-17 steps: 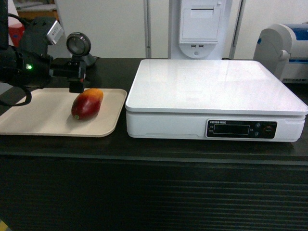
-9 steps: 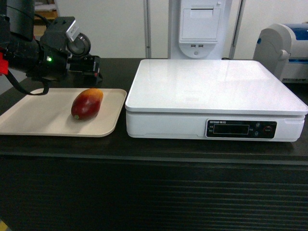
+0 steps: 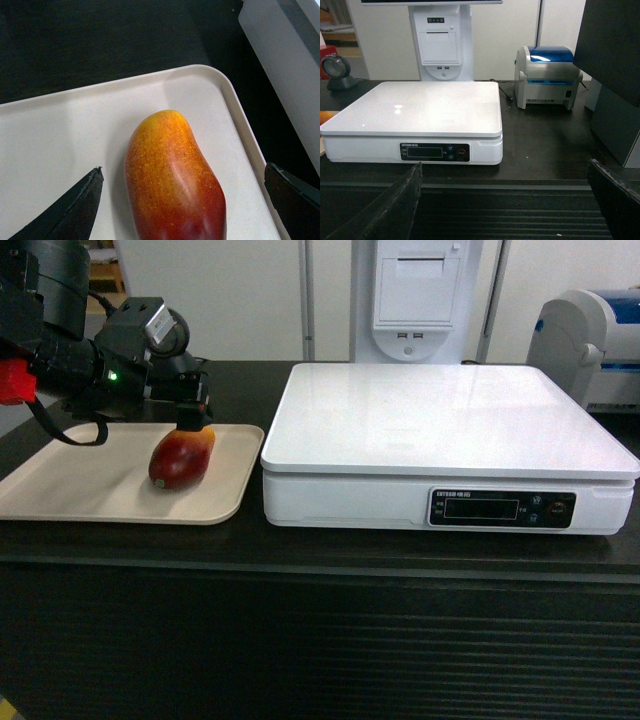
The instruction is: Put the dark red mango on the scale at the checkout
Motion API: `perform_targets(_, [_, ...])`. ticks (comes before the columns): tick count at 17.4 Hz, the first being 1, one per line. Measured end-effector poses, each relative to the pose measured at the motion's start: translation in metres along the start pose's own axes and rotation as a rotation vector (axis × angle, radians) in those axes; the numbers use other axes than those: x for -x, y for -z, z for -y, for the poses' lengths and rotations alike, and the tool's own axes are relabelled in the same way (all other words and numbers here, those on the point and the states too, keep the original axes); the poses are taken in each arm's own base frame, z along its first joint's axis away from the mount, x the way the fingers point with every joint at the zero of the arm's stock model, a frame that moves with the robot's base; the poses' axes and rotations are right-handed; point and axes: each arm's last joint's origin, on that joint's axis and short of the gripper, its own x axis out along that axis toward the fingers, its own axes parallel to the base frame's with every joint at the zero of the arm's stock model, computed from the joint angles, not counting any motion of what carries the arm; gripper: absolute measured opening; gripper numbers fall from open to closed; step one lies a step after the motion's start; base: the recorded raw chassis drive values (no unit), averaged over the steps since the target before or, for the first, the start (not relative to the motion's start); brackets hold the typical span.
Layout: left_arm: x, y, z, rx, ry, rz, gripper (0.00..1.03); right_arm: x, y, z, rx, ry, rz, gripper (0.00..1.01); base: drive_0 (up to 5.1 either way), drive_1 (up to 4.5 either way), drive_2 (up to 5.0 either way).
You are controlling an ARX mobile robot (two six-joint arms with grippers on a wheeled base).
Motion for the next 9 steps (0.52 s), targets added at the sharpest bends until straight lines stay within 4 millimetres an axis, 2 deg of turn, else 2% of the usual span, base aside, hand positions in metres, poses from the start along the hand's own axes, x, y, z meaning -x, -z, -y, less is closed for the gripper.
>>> perform_targets(9, [-0.025, 0.003, -0.004, 0.013, 0.013, -0.048, 0.98, 0.0, 0.0, 0.0, 0.0, 0.0, 0.0, 0.98, 0.0, 0.0, 0.0])
